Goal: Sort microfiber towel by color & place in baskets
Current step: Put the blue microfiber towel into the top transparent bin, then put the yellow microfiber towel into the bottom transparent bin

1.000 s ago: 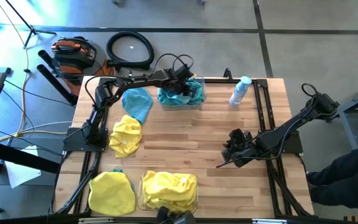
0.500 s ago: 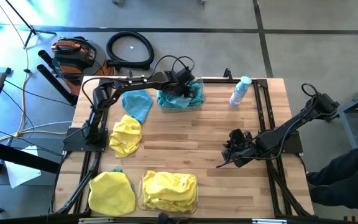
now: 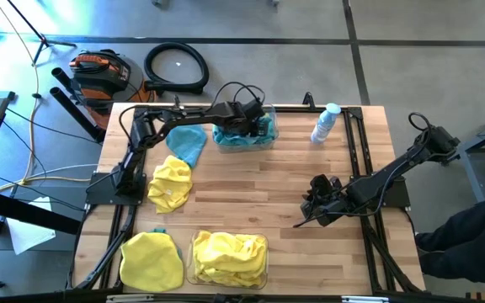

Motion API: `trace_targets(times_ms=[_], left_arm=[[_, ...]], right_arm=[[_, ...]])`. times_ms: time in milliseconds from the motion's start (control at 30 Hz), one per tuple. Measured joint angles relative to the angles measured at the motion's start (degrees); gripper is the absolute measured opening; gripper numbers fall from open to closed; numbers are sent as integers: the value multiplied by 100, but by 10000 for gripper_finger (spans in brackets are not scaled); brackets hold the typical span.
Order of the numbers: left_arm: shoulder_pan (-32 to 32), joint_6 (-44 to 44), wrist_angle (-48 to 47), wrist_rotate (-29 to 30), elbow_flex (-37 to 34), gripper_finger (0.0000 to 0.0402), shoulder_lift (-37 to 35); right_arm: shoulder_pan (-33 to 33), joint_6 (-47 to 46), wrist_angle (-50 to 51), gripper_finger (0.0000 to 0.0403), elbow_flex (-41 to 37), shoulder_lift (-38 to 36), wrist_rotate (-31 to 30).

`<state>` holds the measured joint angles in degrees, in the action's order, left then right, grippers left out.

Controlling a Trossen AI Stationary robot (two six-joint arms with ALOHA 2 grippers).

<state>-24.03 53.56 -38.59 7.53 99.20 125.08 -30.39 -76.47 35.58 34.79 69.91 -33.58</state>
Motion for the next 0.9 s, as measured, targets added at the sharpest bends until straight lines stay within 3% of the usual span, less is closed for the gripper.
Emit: trace_targets(times_ms=[400,667,900], left_arm=[[-66,192,218,-116,-4,136,177],[-51,33,147,-28,-26,136,-431],[154,5,-157,581,-24,136,-1116]], right_arm=[[0,0,0,118,0,0,0],[0,0,2,118,0,0,81],[0,196,8,118,0,0,208]])
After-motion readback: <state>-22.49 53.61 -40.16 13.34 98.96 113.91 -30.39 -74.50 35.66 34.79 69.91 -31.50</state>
